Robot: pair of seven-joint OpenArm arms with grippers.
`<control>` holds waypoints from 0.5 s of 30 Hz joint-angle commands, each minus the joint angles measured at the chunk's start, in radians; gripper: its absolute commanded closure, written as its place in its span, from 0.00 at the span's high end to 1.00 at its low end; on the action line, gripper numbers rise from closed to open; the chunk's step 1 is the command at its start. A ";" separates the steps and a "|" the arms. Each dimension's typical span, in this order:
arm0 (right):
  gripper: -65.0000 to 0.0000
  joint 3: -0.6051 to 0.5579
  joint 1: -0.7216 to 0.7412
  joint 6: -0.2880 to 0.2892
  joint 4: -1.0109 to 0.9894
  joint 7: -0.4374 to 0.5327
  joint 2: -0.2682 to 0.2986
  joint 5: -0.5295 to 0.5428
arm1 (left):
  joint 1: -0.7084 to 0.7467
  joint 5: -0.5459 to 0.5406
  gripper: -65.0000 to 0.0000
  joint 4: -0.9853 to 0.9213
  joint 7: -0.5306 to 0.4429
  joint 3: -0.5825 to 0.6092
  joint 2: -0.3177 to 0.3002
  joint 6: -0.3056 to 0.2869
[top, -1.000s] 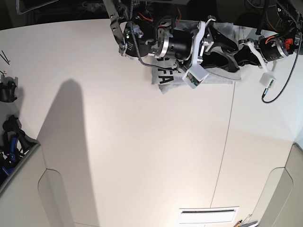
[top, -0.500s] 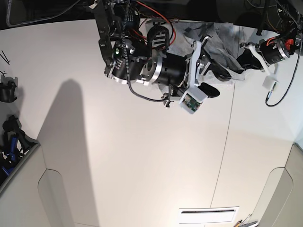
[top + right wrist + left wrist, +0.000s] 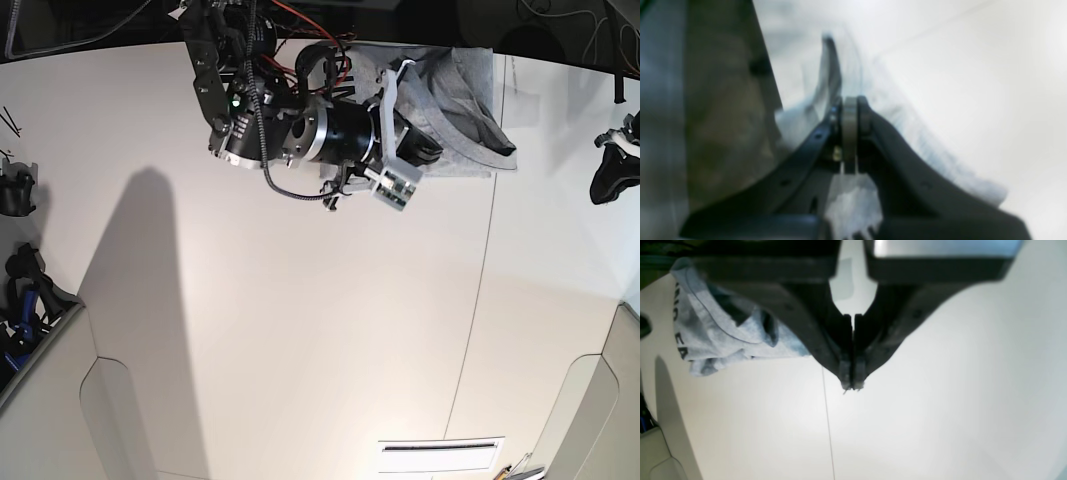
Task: Fold the T-shirt properly
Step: 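Lift the stack with the right gripper and fold it over onto itself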
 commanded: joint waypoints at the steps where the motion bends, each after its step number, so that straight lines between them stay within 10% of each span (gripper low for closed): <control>1: 0.00 -0.030 0.011 0.003 0.014 0.019 0.008 0.005 | -0.001 -0.024 0.00 0.017 -0.018 -0.006 -0.016 -0.006; 15: 0.00 -0.272 0.067 0.003 -0.161 0.066 0.048 -0.204 | 0.002 -0.024 0.00 0.017 -0.018 -0.006 -0.016 -0.006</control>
